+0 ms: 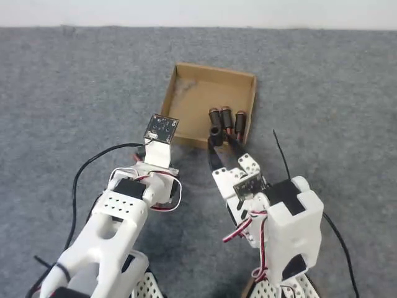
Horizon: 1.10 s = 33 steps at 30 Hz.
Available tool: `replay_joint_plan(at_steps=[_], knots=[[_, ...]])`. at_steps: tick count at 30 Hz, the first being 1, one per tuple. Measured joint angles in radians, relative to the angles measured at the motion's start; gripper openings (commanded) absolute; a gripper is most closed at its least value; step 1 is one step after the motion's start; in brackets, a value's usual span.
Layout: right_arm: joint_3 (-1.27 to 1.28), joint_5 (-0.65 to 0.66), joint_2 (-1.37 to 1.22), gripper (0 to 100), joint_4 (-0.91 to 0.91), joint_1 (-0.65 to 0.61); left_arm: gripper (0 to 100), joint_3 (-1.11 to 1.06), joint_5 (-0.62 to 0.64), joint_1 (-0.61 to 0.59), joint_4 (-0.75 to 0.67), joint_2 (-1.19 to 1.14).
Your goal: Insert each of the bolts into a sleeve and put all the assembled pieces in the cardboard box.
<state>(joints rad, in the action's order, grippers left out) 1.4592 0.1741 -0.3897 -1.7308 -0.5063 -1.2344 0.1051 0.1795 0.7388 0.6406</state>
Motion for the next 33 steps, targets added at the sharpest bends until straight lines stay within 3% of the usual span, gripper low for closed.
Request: replay_joint_plan(at_steps=[17,23,33], knots=[[0.118,0.0,0.002,0.6,-0.003,-0.081,1,0.0,0.0,0.0,-0.006,0.0],[0.118,-0.06,0.002,0.6,-0.003,-0.081,1,0.0,0.0,0.0,-0.133,0.0],[0.118,-0.069,0.002,0.6,-0.003,-0.081,1,0.0,0.0,0.005,-0.468,0.0]])
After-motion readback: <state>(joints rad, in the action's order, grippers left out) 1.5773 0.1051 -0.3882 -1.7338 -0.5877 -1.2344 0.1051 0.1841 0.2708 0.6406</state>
